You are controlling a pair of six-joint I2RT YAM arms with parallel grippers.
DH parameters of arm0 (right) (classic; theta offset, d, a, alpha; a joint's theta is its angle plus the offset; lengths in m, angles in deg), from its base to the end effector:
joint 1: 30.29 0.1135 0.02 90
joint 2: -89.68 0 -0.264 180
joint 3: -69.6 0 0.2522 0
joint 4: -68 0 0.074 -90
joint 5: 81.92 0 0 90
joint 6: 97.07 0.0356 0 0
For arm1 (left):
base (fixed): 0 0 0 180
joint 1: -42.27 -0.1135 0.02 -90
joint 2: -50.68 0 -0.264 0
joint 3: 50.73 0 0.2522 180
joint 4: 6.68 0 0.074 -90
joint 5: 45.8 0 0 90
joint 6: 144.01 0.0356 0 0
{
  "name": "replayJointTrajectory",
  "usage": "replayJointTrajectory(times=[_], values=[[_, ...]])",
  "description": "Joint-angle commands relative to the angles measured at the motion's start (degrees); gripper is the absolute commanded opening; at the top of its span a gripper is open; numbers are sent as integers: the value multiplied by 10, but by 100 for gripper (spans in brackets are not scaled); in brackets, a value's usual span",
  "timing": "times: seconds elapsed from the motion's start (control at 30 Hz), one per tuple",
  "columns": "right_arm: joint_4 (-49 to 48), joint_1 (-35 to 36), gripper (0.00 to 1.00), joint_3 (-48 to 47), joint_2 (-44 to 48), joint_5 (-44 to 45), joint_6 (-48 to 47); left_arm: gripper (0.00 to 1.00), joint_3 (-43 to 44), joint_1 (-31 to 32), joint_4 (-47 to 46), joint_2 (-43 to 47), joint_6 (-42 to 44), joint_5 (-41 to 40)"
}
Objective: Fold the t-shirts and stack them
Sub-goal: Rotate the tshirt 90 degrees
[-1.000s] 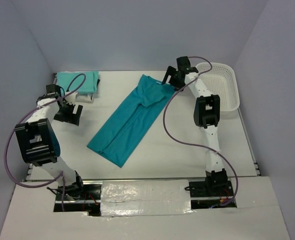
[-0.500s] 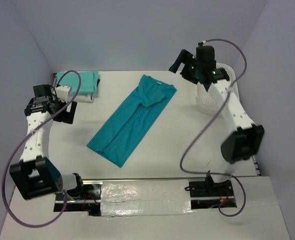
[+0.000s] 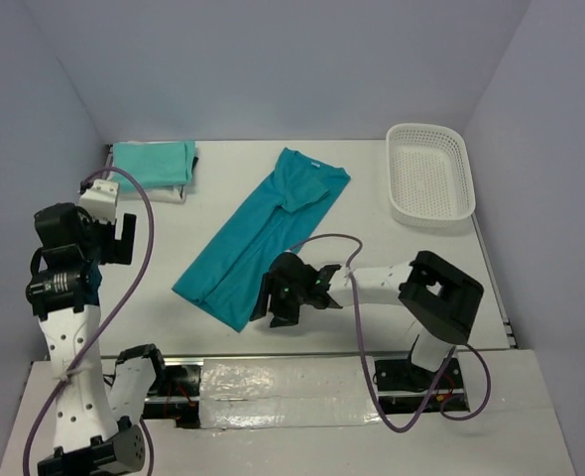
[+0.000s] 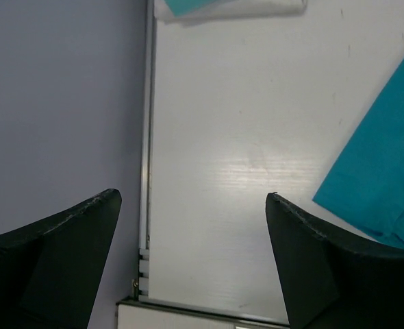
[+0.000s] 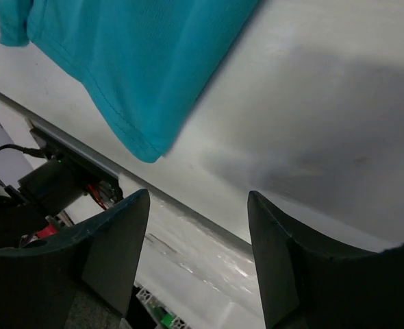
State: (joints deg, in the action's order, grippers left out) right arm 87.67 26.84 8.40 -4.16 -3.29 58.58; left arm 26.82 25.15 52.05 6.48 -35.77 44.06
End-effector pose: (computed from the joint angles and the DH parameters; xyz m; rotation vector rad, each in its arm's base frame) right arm 0.1660 0.2698 0.1547 0.1144 2.8302 0.9832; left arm 0.1342 0.0414 0.3892 0.0183 2.0359 0.3934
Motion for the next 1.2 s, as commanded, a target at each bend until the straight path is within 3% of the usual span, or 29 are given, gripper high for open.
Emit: replayJointTrajectory(times=[0.0, 0.33, 0.4, 0.43, 0.57, 0.67, 0.93, 1.03, 1.13, 1.17], values=[[-82, 32, 66, -54, -41, 11, 112, 99, -10, -3, 28, -25, 5, -3], [-73, 66, 65, -71, -136, 39, 231, 99, 13, 8, 22, -72, 43, 8], [-81, 64, 61, -71, -155, 31, 244, 99, 3, 11, 13, -77, 45, 5], [-81, 64, 57, -73, -161, 29, 255, 99, 1, 14, 10, -78, 45, 4], [-103, 64, 17, -50, -177, 16, 279, 99, 0, 22, 5, -85, 42, 16], [-120, 62, 0, -1, -162, 28, 295, 99, -5, 24, -11, -89, 35, 50], [-150, 58, 0, 108, -77, 48, 270, 97, 12, 33, 7, -128, 29, 243], [-137, 45, 0, 151, -10, 48, 219, 93, 28, 88, -8, -155, 11, 271], [-116, 17, 0, 234, 71, 33, 159, 93, 68, 249, -2, -185, 34, 204], [-121, 5, 0, 260, 113, 10, 144, 94, 86, 338, 3, -198, 52, 186]])
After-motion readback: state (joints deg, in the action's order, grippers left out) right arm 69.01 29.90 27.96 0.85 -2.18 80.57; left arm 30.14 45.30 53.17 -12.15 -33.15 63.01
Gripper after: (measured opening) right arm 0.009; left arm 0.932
